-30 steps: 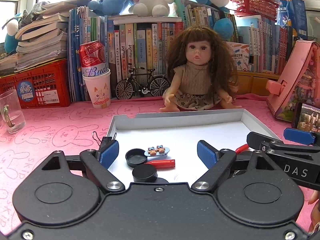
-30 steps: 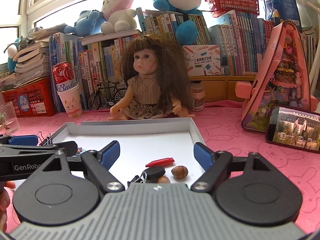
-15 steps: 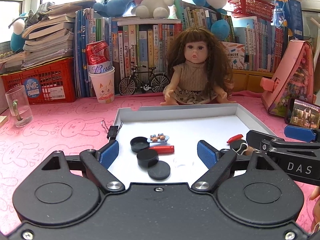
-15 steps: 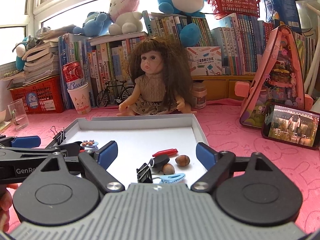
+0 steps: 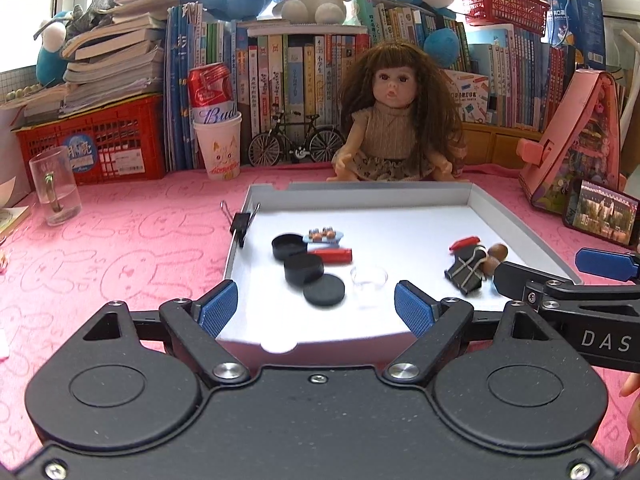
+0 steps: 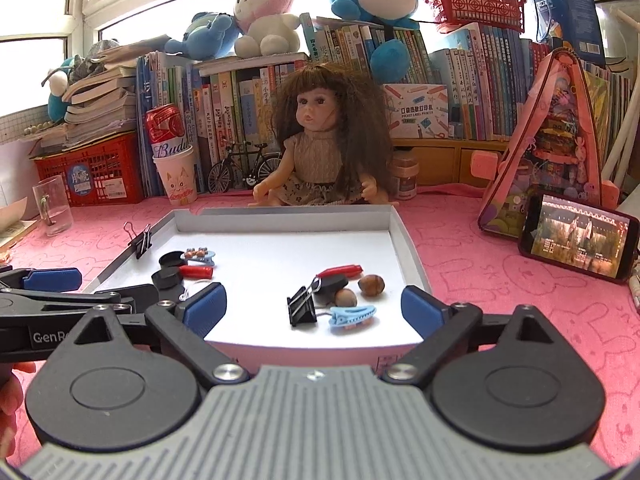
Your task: Organize rigid objects
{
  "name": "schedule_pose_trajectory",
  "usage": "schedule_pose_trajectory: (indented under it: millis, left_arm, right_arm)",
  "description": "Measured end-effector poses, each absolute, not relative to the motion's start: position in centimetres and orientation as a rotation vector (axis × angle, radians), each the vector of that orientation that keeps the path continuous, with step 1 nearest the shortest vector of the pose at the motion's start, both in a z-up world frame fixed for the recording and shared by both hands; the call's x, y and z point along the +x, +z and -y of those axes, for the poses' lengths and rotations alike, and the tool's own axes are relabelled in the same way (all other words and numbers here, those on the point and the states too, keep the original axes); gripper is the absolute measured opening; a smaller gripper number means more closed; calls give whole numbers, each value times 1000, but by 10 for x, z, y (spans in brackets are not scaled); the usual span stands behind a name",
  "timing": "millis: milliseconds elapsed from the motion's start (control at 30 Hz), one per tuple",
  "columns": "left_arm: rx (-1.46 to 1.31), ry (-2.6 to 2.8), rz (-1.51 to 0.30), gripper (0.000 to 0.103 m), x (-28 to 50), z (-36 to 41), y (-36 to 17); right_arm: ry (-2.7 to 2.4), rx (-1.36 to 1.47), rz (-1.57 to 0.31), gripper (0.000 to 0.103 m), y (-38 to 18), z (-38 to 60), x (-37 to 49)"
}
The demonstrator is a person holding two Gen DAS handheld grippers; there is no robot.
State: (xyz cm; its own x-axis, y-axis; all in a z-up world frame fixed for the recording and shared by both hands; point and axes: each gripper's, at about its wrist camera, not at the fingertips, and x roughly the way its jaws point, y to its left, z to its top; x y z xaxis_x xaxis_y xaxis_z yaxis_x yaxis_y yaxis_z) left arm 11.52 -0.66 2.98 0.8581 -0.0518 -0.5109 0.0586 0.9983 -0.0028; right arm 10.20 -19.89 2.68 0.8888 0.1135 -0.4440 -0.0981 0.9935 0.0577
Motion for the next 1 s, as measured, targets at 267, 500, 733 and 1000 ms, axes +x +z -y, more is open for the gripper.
schedule_pose_trajectory:
  millis: [267, 500, 733, 1000]
  left_arm:
    - [66, -39, -537, 86, 101, 8, 17]
    - [58, -37, -558, 87, 92, 7, 13]
    - [74, -22, -585, 87, 84, 7, 3]
    - [41, 41, -633, 91, 89, -1, -5]
  right_arm:
    - [104, 21, -519, 102, 14, 199, 96]
    - [88, 28, -564, 102, 6, 200, 96]
    - [78, 9, -597, 103, 0, 200, 95]
    - [47, 33, -649, 103, -6, 204, 98]
